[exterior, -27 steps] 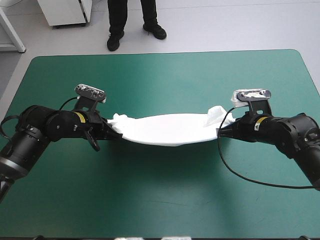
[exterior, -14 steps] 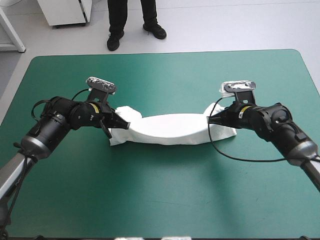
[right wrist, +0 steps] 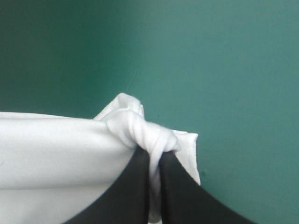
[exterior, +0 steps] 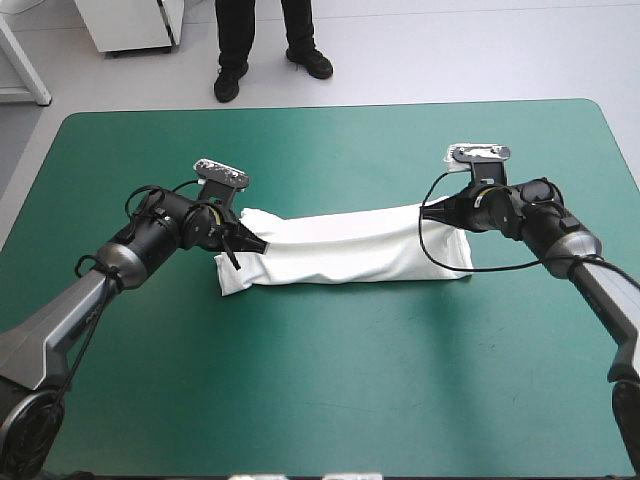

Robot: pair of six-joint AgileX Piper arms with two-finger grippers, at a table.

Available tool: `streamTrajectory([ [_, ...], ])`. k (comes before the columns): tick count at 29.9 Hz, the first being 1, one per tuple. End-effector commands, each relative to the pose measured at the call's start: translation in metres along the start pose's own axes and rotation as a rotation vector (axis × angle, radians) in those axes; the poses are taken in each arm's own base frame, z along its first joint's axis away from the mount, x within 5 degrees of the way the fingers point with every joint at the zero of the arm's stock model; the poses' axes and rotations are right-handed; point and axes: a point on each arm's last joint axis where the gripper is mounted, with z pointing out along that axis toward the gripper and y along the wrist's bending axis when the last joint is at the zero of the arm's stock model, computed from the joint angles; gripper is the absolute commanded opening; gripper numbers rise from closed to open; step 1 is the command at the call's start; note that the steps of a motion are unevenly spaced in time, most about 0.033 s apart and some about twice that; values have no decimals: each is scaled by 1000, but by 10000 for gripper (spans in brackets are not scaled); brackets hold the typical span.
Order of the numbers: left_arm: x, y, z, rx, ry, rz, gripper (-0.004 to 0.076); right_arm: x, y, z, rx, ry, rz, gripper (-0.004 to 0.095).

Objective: Fold the cloth

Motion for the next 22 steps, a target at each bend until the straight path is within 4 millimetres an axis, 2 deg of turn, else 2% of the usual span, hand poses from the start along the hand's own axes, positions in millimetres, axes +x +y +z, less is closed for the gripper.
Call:
streamTrajectory([
  [1, -13, 2, -9, -6, -86, -10, -10, -15, -1, -9, -2, -88, -24, -13],
  [5, -12, 1, 2, 1, -63, -12, -10, -8, -2, 3, 8, -15, -46, -13],
  [9, -10, -1, 6, 21, -36, -26, -9, 0, 0, 5, -20, 79, -115, 25],
  [12, -9, -6, 6, 69, -17, -13, -9, 4, 3, 4, -63, 117, -141, 144],
  [15, -6, -10, 6, 110, 10, 0, 1, 6, 6, 4, -93, 132, -130, 306],
  [19, -2, -11, 6, 123, 53, 12, 123, 3, 7, 0, -100, 152, -130, 504],
  [22, -2, -10, 5, 122, 59, 15, 262, -6, 9, -9, -104, 133, -134, 546],
])
